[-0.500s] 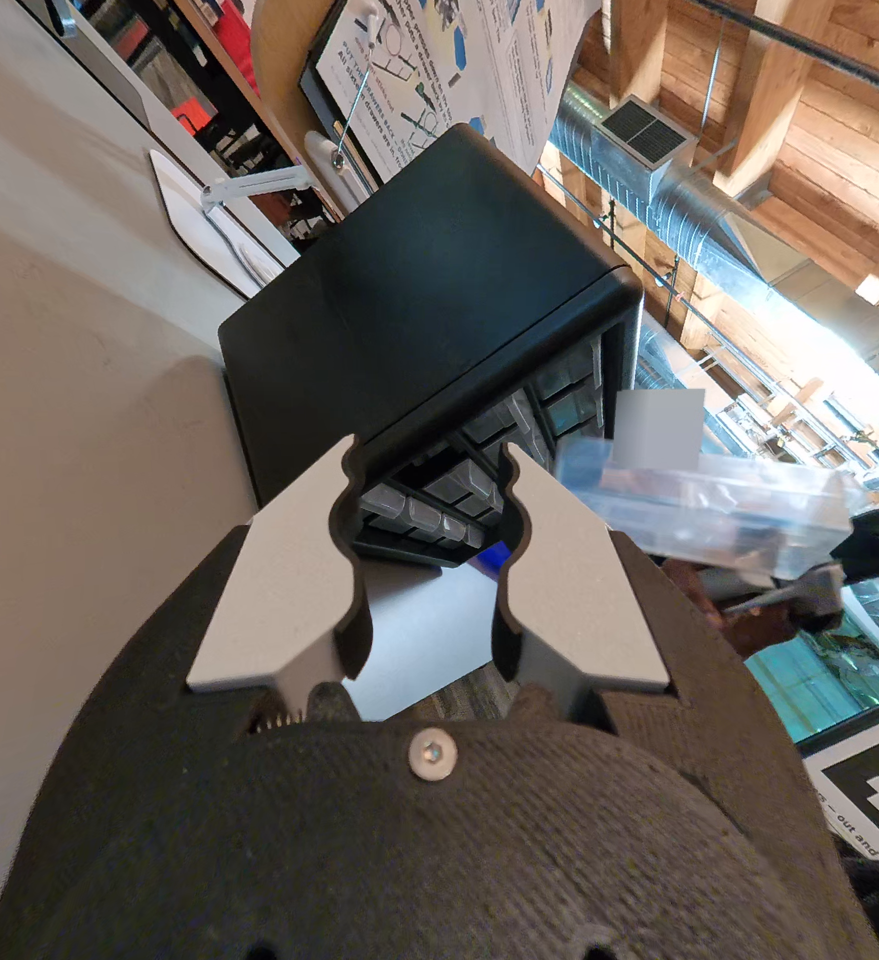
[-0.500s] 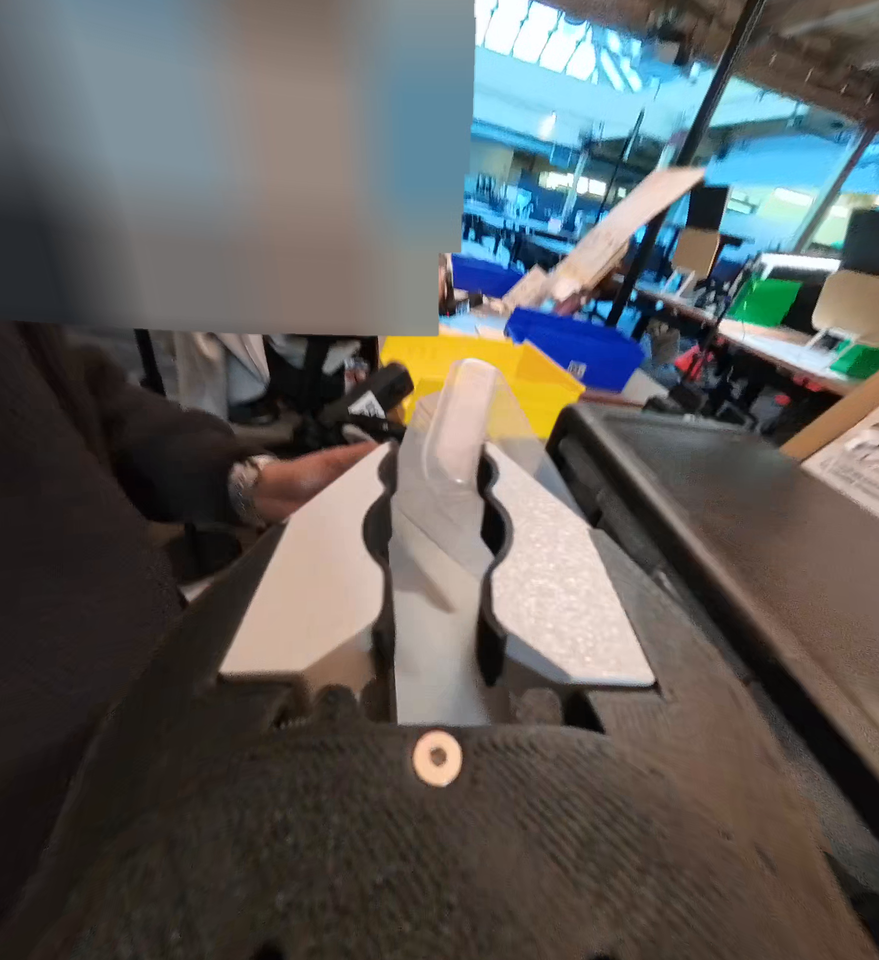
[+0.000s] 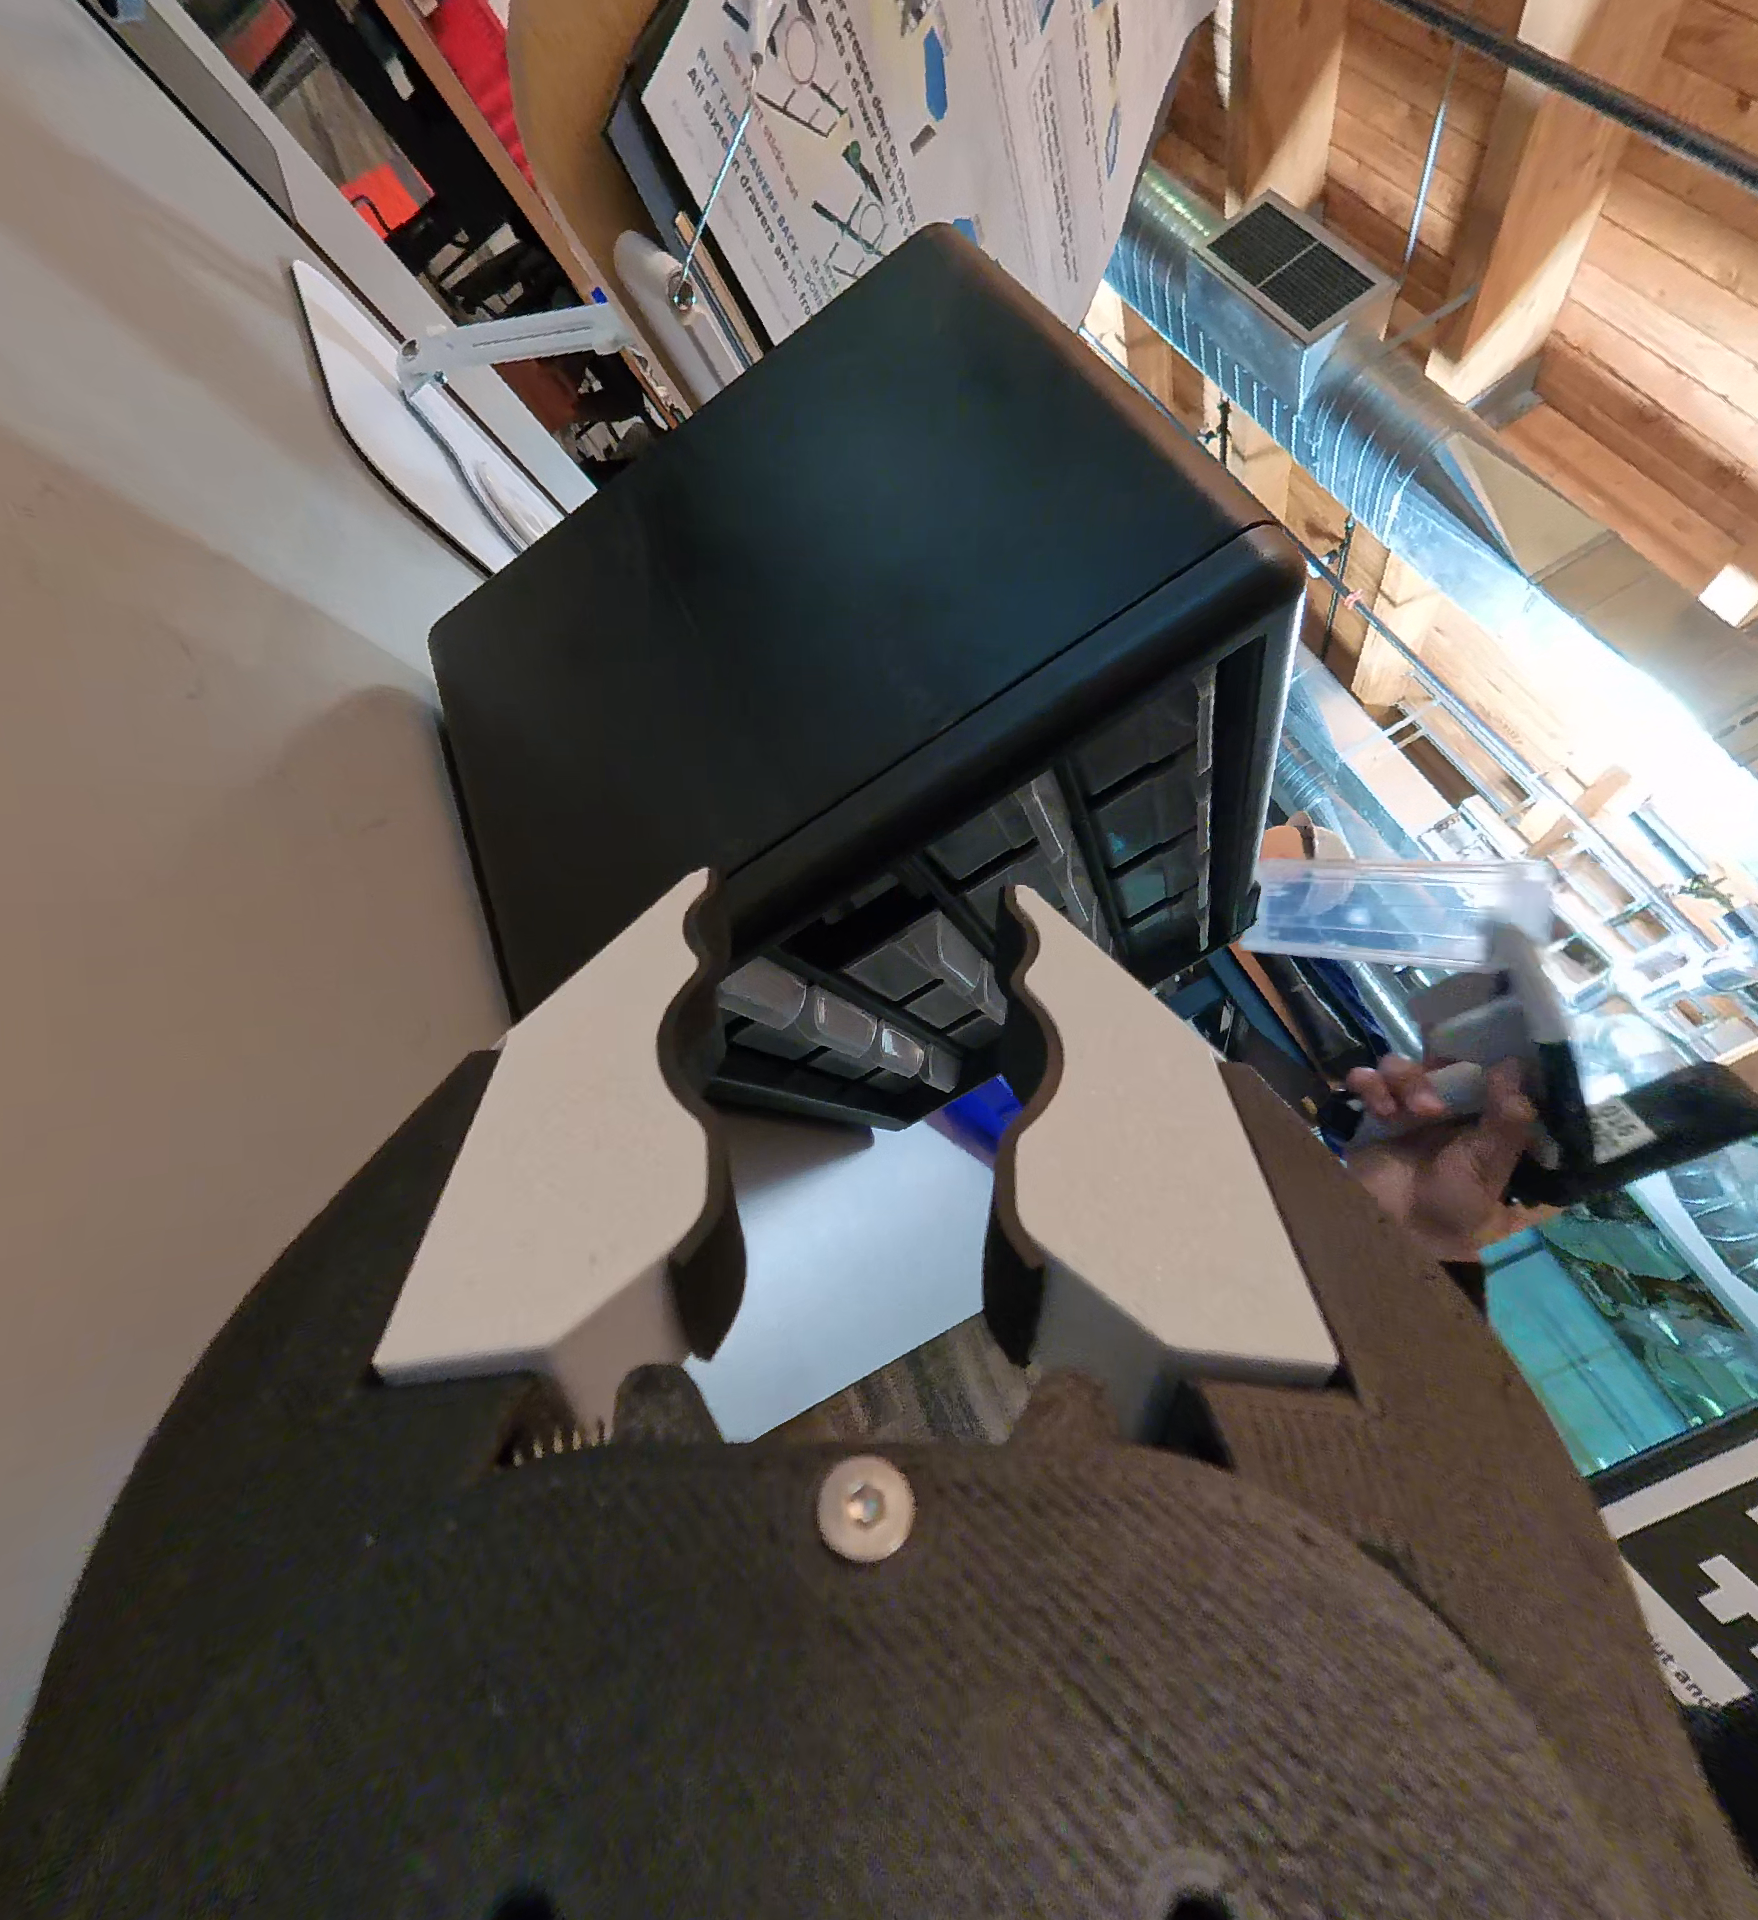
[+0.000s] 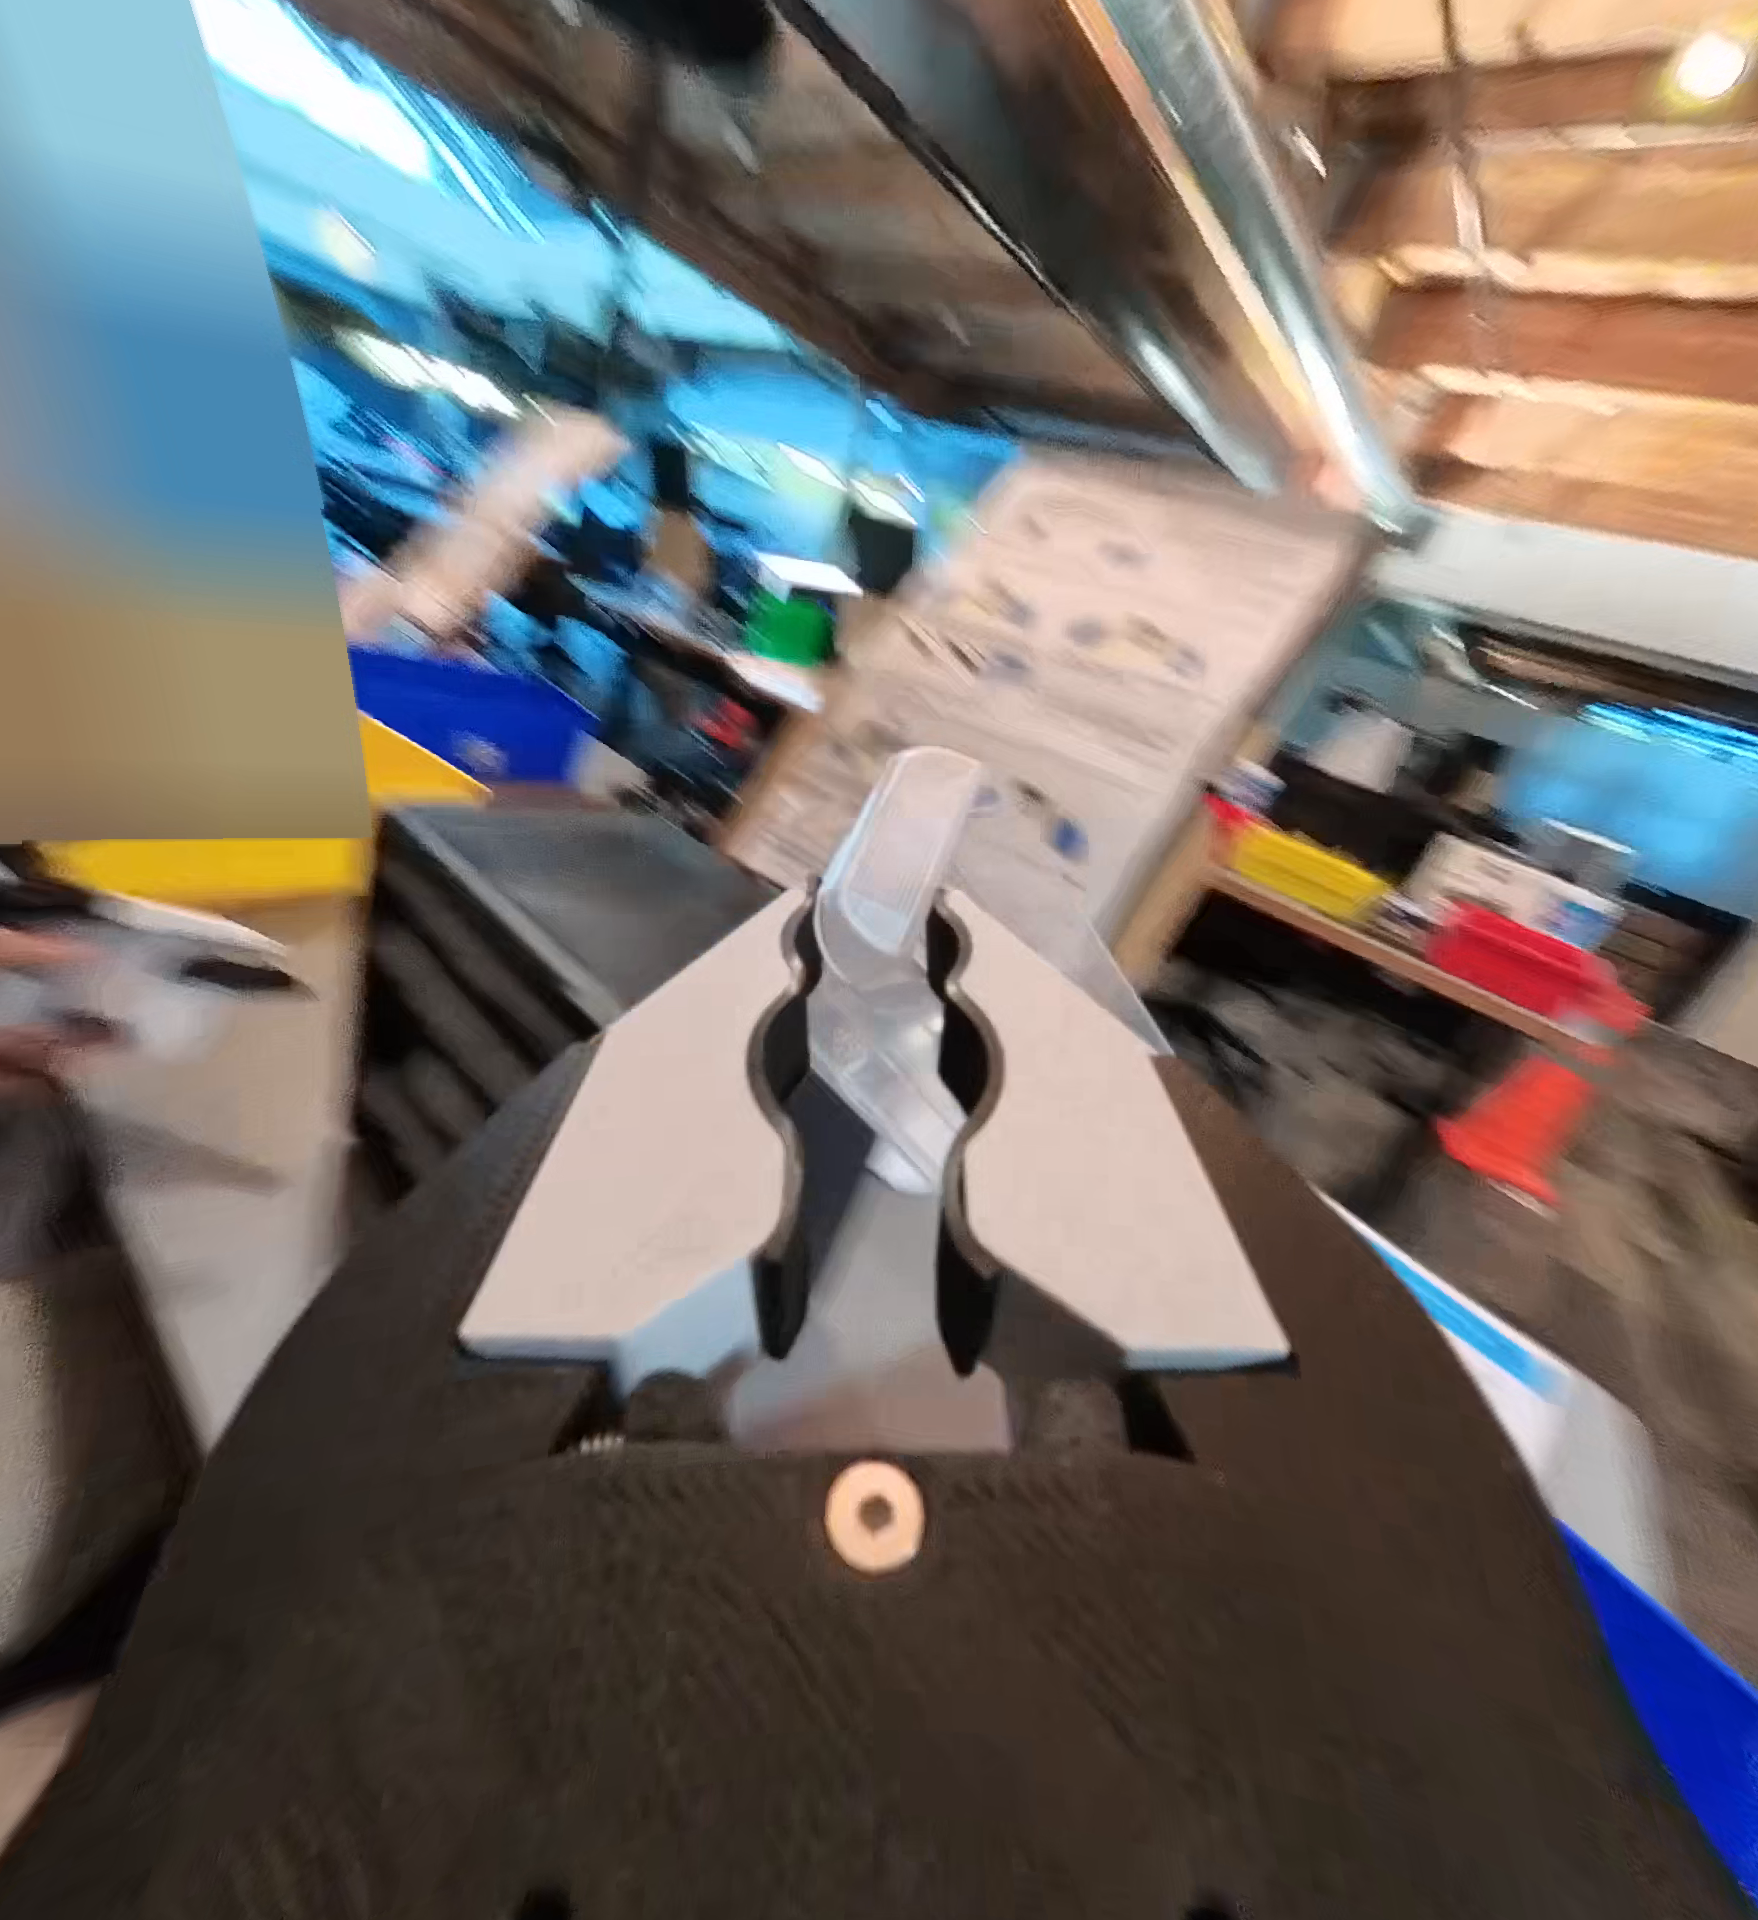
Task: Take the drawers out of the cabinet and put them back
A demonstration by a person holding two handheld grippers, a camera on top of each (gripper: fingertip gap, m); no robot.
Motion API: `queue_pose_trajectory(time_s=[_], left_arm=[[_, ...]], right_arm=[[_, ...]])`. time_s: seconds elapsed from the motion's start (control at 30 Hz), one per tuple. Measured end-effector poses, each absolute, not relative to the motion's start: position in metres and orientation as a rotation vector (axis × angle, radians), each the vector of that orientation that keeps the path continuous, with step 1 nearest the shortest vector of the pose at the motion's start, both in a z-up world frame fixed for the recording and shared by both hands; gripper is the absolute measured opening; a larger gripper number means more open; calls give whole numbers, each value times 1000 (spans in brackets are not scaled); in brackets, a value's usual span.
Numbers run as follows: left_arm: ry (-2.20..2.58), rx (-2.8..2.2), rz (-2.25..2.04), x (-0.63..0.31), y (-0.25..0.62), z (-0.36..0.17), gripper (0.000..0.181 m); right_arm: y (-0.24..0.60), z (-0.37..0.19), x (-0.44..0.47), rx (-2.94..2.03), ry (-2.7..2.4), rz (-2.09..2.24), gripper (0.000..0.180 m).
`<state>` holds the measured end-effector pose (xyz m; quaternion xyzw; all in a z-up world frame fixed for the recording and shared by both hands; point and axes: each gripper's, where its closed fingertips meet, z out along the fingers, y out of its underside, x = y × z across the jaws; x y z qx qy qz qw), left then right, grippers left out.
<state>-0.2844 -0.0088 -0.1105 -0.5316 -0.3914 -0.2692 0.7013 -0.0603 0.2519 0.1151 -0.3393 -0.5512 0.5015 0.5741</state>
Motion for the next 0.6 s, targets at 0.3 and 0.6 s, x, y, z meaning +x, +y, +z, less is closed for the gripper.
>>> queue_pose_trajectory(time_s=[0.3,0.6], left_arm=[[-851,-1207,-575,-281,-3,-109,47],[-882,-1202,-537,-289,-8,-114,47]], right_arm=[[499,-60,-141,-1352,-1370,464,19],[580,-163,-193,-1588,-1457,256,20]])
